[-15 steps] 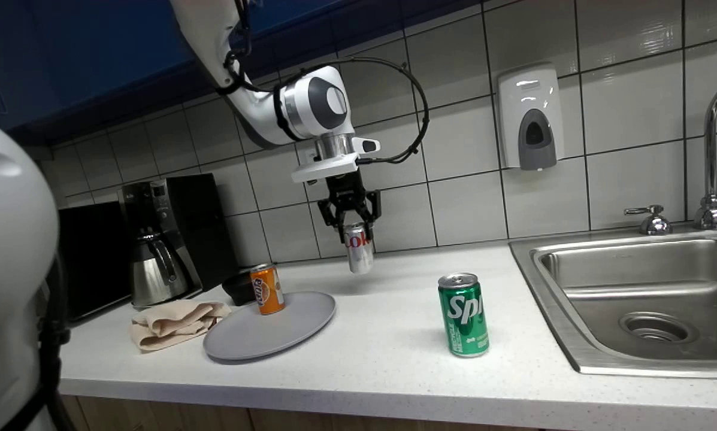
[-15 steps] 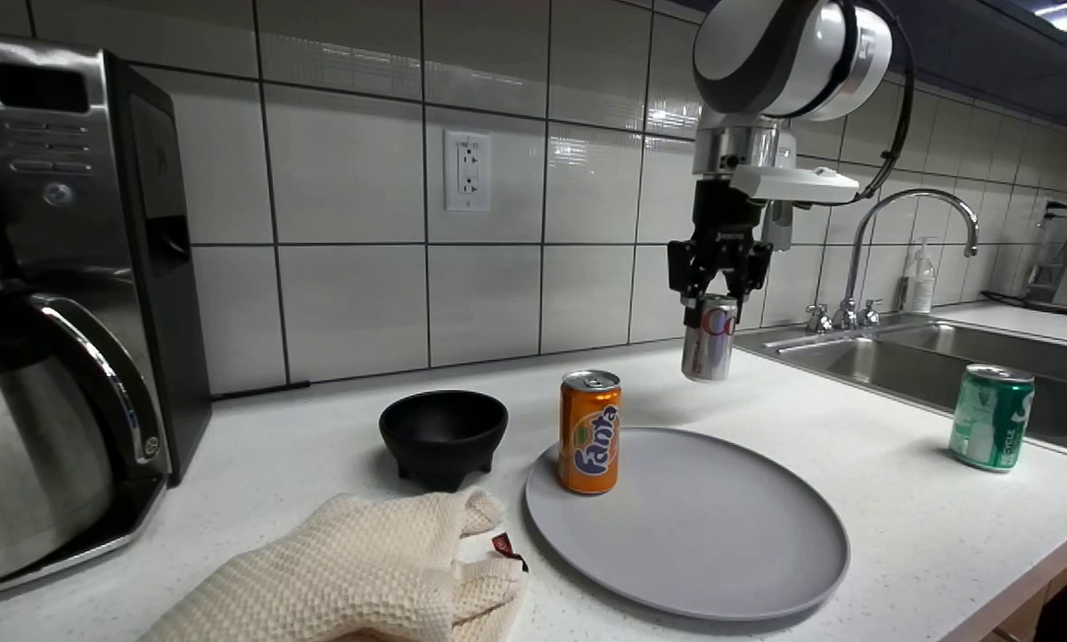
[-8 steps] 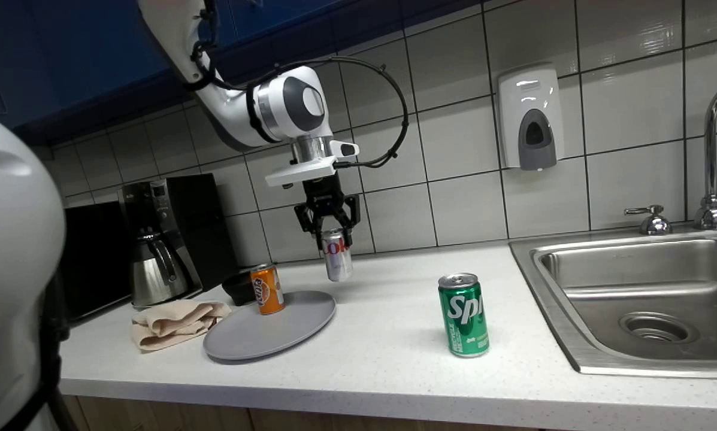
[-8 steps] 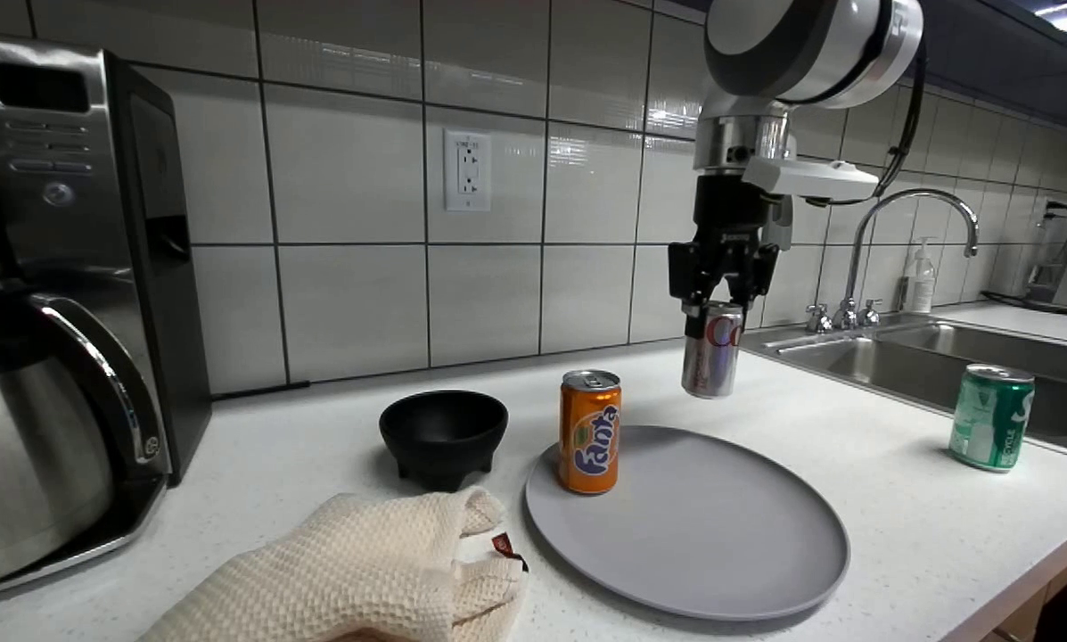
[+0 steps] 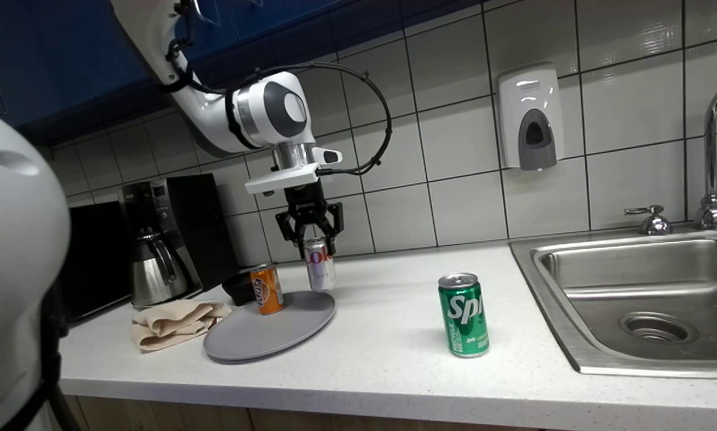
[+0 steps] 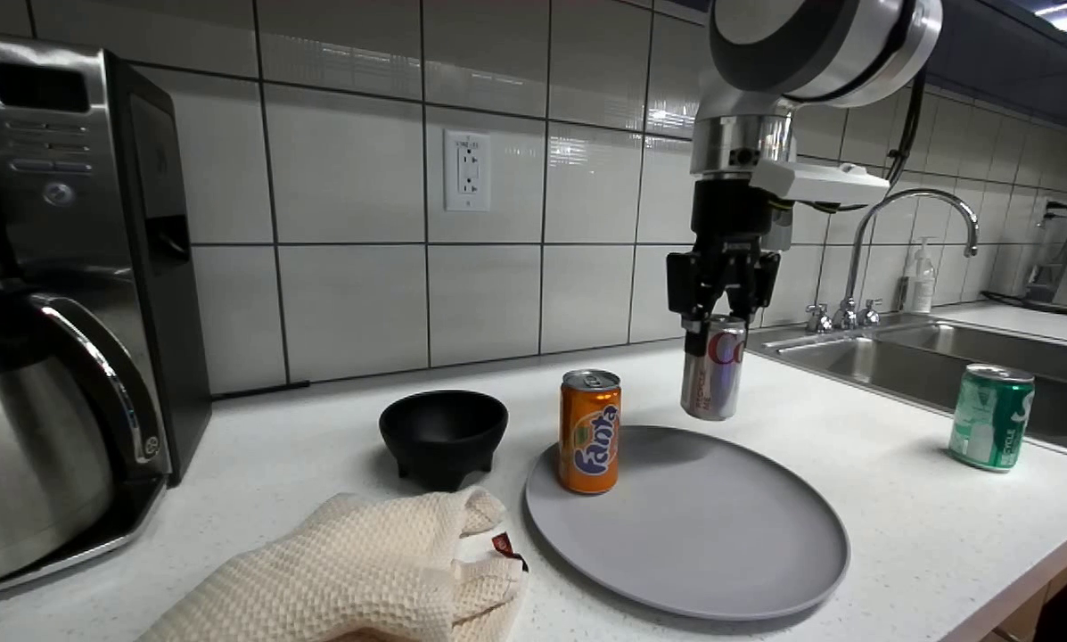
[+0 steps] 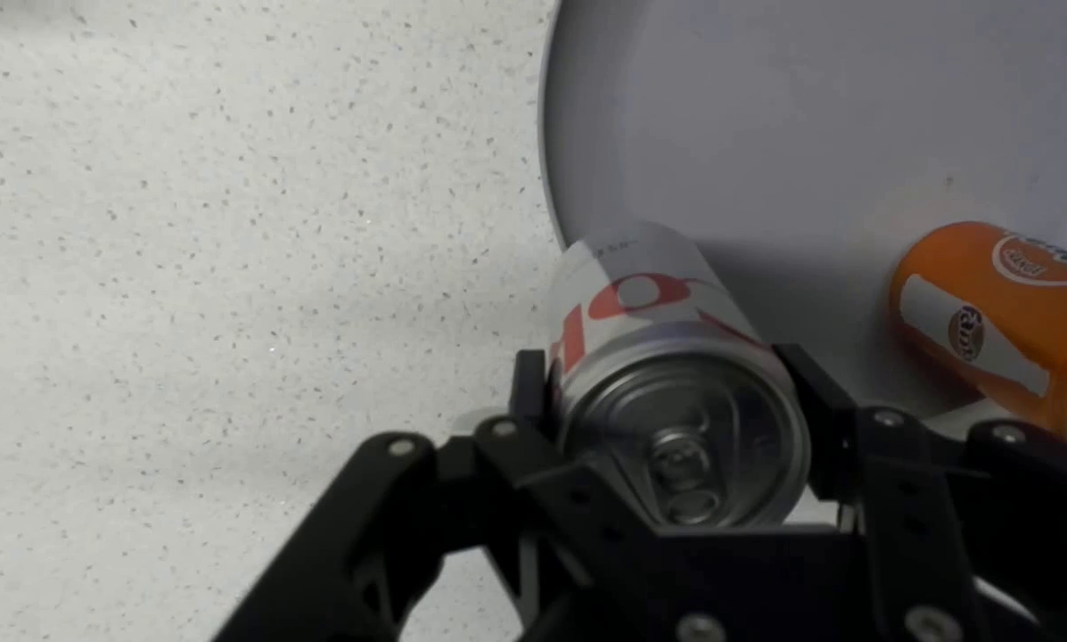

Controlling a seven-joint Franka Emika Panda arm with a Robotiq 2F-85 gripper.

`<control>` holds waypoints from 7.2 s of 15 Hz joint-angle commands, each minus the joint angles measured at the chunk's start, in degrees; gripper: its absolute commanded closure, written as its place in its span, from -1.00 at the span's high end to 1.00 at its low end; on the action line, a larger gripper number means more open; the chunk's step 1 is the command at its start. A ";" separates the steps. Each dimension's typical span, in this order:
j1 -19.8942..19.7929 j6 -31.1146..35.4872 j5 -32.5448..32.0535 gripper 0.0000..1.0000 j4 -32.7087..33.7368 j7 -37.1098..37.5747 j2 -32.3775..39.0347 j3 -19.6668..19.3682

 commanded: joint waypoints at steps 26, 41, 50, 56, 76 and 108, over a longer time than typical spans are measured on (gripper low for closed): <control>1.69 3.73 -4.60 -0.23 -5.53 1.57 -0.98 2.57; 1.86 4.01 -4.65 1.00 -6.47 2.08 -2.64 2.63; 0.70 3.86 -4.33 1.00 -7.65 2.38 -8.70 1.67; -1.82 3.73 -4.61 1.00 -9.63 3.25 -12.90 -0.57; -14.90 2.41 -5.11 1.00 -24.60 12.75 -28.89 -5.87; -23.95 5.89 -2.93 1.00 -23.75 19.60 -19.11 -12.95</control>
